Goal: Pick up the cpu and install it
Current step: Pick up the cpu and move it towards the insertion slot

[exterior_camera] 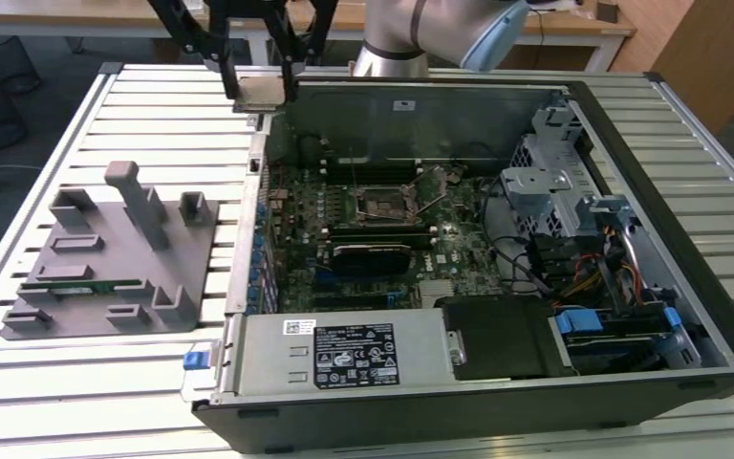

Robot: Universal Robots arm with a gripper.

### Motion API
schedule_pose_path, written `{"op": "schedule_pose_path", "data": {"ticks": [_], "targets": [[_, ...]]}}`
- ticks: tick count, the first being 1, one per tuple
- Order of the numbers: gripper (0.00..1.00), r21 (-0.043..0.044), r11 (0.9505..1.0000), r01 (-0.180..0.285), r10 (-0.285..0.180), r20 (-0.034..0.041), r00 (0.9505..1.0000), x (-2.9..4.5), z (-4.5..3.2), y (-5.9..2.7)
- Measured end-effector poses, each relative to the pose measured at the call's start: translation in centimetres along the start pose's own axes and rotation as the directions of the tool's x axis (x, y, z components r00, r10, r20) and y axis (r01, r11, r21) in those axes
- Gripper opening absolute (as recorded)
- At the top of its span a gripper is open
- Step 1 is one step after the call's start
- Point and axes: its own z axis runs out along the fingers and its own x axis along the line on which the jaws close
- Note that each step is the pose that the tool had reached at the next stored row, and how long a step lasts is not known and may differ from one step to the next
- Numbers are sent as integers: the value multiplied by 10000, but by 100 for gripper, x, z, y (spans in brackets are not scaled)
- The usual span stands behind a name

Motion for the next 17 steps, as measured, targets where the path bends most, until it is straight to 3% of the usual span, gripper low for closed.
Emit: {"op": "schedule_pose_path", "data": {"ticks": [17], "targets": [[53,0,10000,0,0,0,10000,-488,-1,19]]}}
